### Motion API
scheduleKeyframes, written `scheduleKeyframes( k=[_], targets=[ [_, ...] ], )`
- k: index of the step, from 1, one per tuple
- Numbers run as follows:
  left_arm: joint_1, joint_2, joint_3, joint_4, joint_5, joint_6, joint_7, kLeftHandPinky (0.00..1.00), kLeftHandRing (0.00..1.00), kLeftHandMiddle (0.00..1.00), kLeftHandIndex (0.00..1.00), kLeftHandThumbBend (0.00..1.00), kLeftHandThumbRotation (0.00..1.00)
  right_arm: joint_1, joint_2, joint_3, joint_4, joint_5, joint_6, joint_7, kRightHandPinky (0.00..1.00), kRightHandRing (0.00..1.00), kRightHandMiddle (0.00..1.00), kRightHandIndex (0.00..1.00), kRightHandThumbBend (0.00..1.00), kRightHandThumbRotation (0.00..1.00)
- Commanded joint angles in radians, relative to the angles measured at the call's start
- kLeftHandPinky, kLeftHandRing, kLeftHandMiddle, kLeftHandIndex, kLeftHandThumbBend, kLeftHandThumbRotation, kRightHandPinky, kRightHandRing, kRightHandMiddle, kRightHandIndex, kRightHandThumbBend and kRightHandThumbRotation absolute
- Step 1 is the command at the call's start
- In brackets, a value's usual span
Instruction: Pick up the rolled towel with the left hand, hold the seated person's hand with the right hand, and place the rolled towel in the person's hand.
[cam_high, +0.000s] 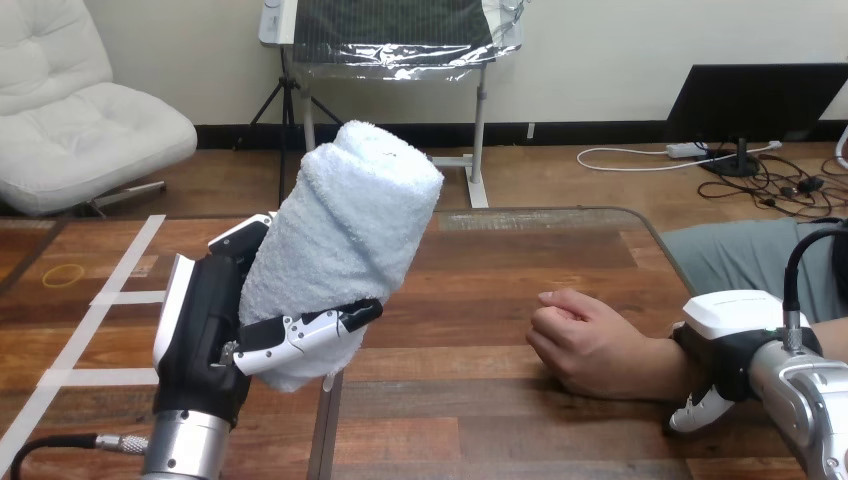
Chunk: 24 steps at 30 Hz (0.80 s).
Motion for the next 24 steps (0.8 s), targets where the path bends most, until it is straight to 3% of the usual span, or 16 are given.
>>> scheduleKeyframes(
  k=[1, 4, 6, 12, 16, 24],
  targets=[
    [-0.054, 0.003, 0.007, -0.013, 0.000, -0.019, 0.008, 0.42, 0.42, 0.46, 0.52, 0.65, 0.01, -0.025, 0.002, -0.007, 0.033, 0.036, -0.017, -0.051, 0.80, 0.77, 0.81, 0.79, 0.62, 0.25],
    [-0.056, 0.001, 0.009, -0.008, 0.001, -0.019, 0.011, 0.41, 0.42, 0.46, 0.52, 0.65, 0.01, -0.023, 0.007, -0.014, 0.045, 0.058, -0.021, -0.079, 0.71, 0.72, 0.77, 0.76, 0.63, 0.21],
    [-0.057, 0.000, 0.009, -0.006, 0.002, -0.019, 0.013, 0.41, 0.42, 0.46, 0.52, 0.65, 0.01, -0.022, 0.009, -0.016, 0.051, 0.071, -0.021, -0.093, 0.55, 0.61, 0.70, 0.71, 0.64, 0.17],
    [-0.061, 0.001, 0.011, 0.008, 0.005, -0.024, 0.016, 0.41, 0.42, 0.46, 0.52, 0.64, 0.01, -0.020, 0.009, -0.020, 0.077, 0.115, -0.023, -0.134, 0.32, 0.40, 0.52, 0.64, 0.66, 0.11],
    [-0.062, 0.004, 0.010, 0.015, 0.011, -0.022, 0.019, 0.42, 0.42, 0.46, 0.52, 0.65, 0.01, -0.021, 0.005, -0.014, 0.083, 0.125, -0.014, -0.145, 0.24, 0.32, 0.44, 0.59, 0.67, 0.09],
    [-0.068, 0.007, 0.011, 0.036, 0.017, -0.029, 0.023, 0.42, 0.42, 0.46, 0.52, 0.65, 0.02, -0.025, 0.011, -0.013, 0.100, 0.134, 0.006, -0.171, 0.20, 0.29, 0.41, 0.57, 0.69, 0.08]
  ],
)
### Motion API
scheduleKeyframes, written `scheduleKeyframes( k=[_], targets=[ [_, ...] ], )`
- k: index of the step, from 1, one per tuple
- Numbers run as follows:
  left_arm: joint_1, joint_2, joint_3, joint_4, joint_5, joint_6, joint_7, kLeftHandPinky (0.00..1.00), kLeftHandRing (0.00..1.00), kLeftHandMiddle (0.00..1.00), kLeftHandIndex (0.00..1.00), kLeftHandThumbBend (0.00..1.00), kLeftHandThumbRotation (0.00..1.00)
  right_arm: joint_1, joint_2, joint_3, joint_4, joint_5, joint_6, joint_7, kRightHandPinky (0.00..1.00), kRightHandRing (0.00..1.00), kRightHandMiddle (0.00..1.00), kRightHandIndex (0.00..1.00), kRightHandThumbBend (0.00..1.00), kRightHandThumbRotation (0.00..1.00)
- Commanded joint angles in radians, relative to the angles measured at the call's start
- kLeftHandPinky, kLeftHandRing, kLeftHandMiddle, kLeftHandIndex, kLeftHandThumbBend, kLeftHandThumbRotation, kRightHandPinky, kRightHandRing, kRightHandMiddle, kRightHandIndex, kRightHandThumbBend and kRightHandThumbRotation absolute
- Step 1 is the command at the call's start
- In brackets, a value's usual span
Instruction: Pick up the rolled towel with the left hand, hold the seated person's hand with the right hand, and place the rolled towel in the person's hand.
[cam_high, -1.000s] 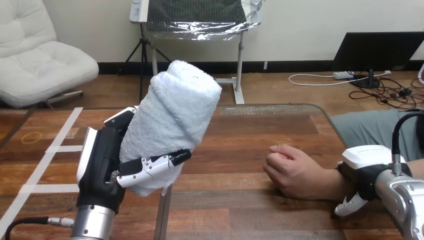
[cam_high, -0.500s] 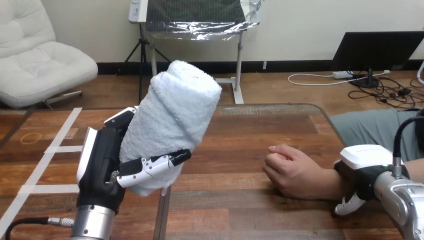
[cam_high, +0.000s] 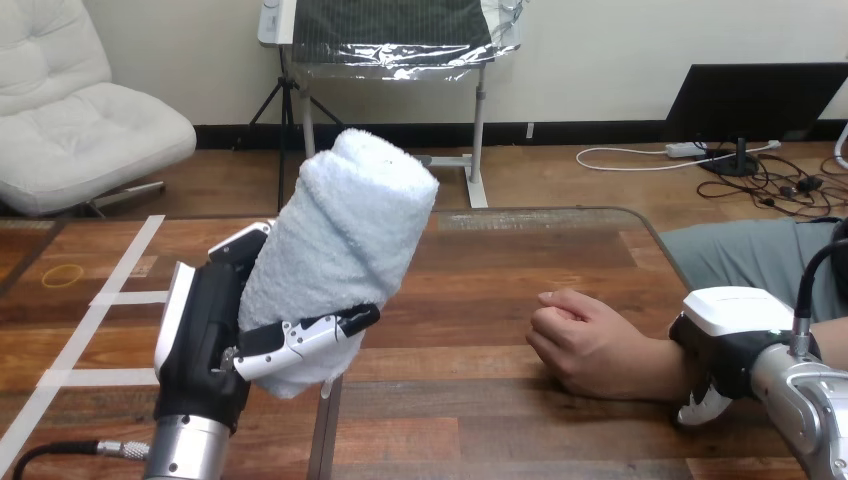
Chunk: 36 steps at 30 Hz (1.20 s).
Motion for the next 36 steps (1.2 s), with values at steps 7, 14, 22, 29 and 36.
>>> scheduleKeyframes(
  k=[7, 14, 22, 29, 36],
  targets=[
    [-0.082, 0.004, 0.011, 0.022, 0.008, -0.010, 0.018, 0.41, 0.42, 0.46, 0.52, 0.66, 0.03, -0.032, 0.011, -0.004, 0.051, 0.024, 0.026, -0.043, 0.20, 0.30, 0.42, 0.53, 0.69, 0.04],
    [-0.104, 0.007, 0.011, 0.050, -0.004, 0.027, 0.012, 0.40, 0.41, 0.46, 0.52, 0.66, 0.03, -0.023, 0.010, -0.009, 0.056, 0.039, 0.021, -0.089, 0.20, 0.30, 0.41, 0.49, 0.69, 0.01],
    [-0.137, 0.012, 0.008, 0.094, 0.014, 0.065, 0.022, 0.39, 0.41, 0.45, 0.51, 0.66, 0.04, -0.013, 0.004, -0.019, 0.054, 0.062, 0.015, -0.120, 0.19, 0.29, 0.40, 0.48, 0.68, 0.00],
    [-0.170, 0.015, 0.003, 0.147, 0.026, 0.078, 0.020, 0.39, 0.41, 0.44, 0.50, 0.66, 0.02, 0.001, -0.005, -0.030, 0.039, 0.087, 0.012, -0.129, 0.15, 0.25, 0.35, 0.41, 0.67, 0.00],
    [-0.195, 0.014, -0.004, 0.192, 0.046, 0.086, 0.025, 0.39, 0.41, 0.44, 0.50, 0.66, 0.00, 0.015, -0.011, -0.044, 0.013, 0.094, 0.022, -0.126, 0.13, 0.21, 0.31, 0.36, 0.65, 0.00]
  ],
)
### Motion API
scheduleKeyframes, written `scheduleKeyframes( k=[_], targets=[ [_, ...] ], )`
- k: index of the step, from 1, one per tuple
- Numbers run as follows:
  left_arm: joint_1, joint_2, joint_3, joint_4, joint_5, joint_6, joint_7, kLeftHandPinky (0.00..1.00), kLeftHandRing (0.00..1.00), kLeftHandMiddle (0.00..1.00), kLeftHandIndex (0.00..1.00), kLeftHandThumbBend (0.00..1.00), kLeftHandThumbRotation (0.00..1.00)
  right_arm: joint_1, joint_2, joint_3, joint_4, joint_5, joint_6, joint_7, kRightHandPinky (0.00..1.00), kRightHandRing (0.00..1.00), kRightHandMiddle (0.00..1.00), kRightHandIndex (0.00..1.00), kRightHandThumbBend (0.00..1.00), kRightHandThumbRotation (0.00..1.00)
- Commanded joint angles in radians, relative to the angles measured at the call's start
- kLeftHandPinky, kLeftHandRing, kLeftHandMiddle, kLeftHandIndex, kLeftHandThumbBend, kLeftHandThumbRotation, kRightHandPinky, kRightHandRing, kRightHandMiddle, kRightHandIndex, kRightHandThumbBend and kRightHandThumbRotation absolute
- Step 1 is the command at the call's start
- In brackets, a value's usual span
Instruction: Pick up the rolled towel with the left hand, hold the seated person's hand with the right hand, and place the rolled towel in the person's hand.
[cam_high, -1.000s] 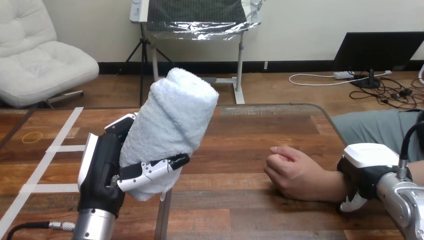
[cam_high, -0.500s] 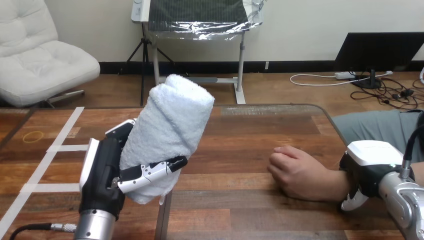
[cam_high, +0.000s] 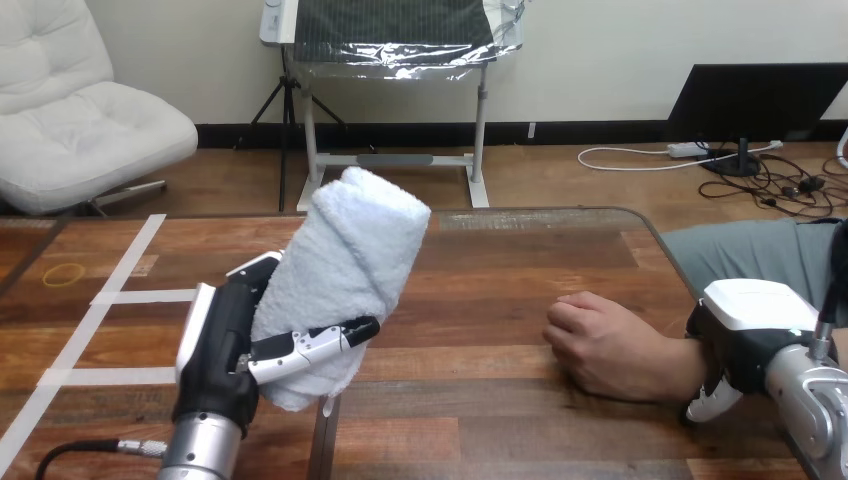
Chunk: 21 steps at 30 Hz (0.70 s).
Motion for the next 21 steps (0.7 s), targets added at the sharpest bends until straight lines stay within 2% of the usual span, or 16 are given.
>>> scheduleKeyframes(
  k=[1, 6, 12, 15, 21],
  targets=[
    [-0.110, 0.007, -0.007, 0.026, 0.018, -0.014, 0.012, 0.39, 0.40, 0.44, 0.50, 0.66, 0.00, 0.009, -0.009, -0.029, -0.036, 0.028, 0.009, -0.008, 0.13, 0.21, 0.31, 0.35, 0.65, 0.00],
    [-0.125, 0.005, -0.012, 0.055, 0.035, -0.027, 0.018, 0.38, 0.40, 0.44, 0.50, 0.66, 0.00, 0.021, -0.012, -0.043, -0.061, 0.034, 0.011, -0.011, 0.12, 0.20, 0.30, 0.33, 0.64, 0.00],
    [-0.138, -0.003, -0.017, 0.075, 0.043, -0.022, 0.016, 0.38, 0.40, 0.43, 0.49, 0.66, 0.01, 0.037, -0.013, -0.068, -0.088, 0.056, 0.004, -0.033, 0.11, 0.19, 0.29, 0.32, 0.65, 0.00],
    [-0.147, -0.001, -0.022, 0.095, 0.043, -0.038, 0.007, 0.37, 0.40, 0.43, 0.49, 0.66, 0.01, 0.047, -0.018, -0.078, -0.106, 0.063, -0.006, -0.051, 0.11, 0.18, 0.28, 0.32, 0.65, 0.00],
    [-0.162, 0.008, -0.038, 0.118, 0.063, -0.051, 0.000, 0.38, 0.40, 0.43, 0.50, 0.65, 0.02, 0.057, -0.023, -0.096, -0.146, 0.071, 0.007, -0.043, 0.11, 0.18, 0.28, 0.32, 0.66, 0.00]
  ],
)
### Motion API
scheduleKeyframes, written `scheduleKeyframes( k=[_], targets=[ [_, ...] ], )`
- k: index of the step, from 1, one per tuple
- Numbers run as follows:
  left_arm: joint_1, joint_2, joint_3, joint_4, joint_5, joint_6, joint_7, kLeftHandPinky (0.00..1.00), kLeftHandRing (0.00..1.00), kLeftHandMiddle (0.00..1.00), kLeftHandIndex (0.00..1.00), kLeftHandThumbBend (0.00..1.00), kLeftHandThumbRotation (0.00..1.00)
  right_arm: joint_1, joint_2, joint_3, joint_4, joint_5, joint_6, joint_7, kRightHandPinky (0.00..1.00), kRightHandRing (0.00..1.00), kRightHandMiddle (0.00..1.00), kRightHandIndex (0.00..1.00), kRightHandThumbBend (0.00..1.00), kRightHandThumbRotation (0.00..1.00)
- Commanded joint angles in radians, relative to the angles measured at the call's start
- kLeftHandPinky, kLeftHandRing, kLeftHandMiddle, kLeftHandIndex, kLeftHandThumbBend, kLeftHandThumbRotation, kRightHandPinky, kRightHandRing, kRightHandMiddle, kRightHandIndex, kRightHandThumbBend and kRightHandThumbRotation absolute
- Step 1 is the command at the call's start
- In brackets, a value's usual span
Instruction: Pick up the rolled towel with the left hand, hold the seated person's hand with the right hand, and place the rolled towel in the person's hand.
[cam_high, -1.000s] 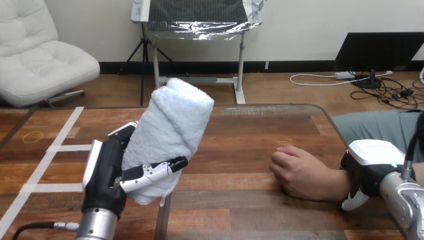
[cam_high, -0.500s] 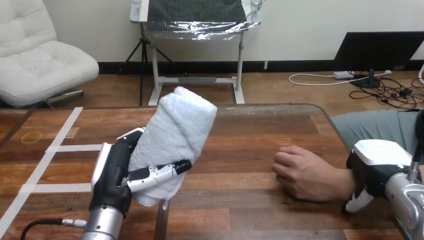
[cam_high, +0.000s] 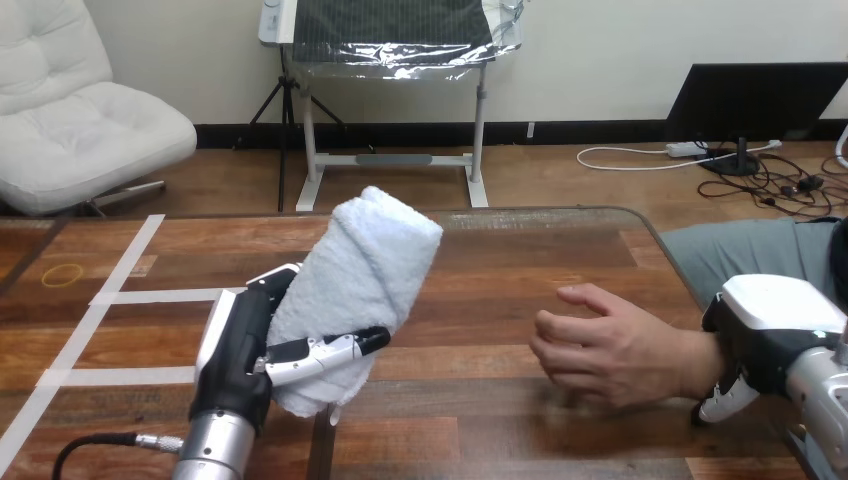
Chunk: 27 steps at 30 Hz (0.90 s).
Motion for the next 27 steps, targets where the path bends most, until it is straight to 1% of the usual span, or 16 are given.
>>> scheduleKeyframes(
  k=[1, 3, 6, 9, 13, 18, 21, 27],
  targets=[
    [-0.107, 0.007, -0.026, 0.004, 0.014, -0.045, -0.009, 0.38, 0.40, 0.43, 0.50, 0.65, 0.02, -0.008, 0.008, -0.048, -0.069, 0.037, 0.010, -0.015, 0.11, 0.18, 0.28, 0.33, 0.66, 0.00],
    [-0.111, 0.006, -0.029, 0.008, 0.018, -0.045, -0.011, 0.39, 0.40, 0.43, 0.50, 0.65, 0.02, -0.006, 0.009, -0.055, -0.079, 0.042, 0.011, -0.016, 0.11, 0.18, 0.28, 0.34, 0.66, 0.00],
    [-0.119, 0.005, -0.034, 0.013, 0.023, -0.040, -0.013, 0.40, 0.41, 0.43, 0.50, 0.65, 0.03, -0.003, 0.007, -0.069, -0.092, 0.052, -0.002, -0.026, 0.11, 0.18, 0.28, 0.35, 0.68, 0.00],
    [-0.128, 0.006, -0.044, 0.017, 0.040, -0.038, -0.006, 0.40, 0.41, 0.43, 0.50, 0.65, 0.03, -0.003, 0.004, -0.075, -0.108, 0.048, 0.000, -0.024, 0.11, 0.18, 0.28, 0.36, 0.69, 0.00],
    [-0.142, 0.003, -0.054, 0.023, 0.046, -0.038, -0.007, 0.39, 0.40, 0.43, 0.49, 0.65, 0.03, -0.006, 0.002, -0.086, -0.128, 0.055, 0.004, -0.017, 0.11, 0.18, 0.28, 0.37, 0.70, 0.00],
    [-0.159, 0.001, -0.063, 0.037, 0.047, -0.044, -0.016, 0.38, 0.40, 0.43, 0.49, 0.64, 0.02, -0.009, -0.001, -0.094, -0.151, 0.057, 0.015, -0.005, 0.10, 0.17, 0.27, 0.38, 0.68, 0.00],
    [-0.170, 0.000, -0.070, 0.044, 0.048, -0.050, -0.021, 0.38, 0.40, 0.43, 0.49, 0.64, 0.03, -0.009, -0.004, -0.101, -0.166, 0.059, 0.011, -0.007, 0.10, 0.17, 0.27, 0.38, 0.68, 0.00],
    [-0.186, -0.004, -0.084, 0.040, 0.061, -0.035, -0.020, 0.38, 0.40, 0.43, 0.49, 0.64, 0.04, -0.014, -0.009, -0.107, -0.193, 0.054, 0.020, 0.002, 0.09, 0.16, 0.26, 0.38, 0.68, 0.00]
  ],
)
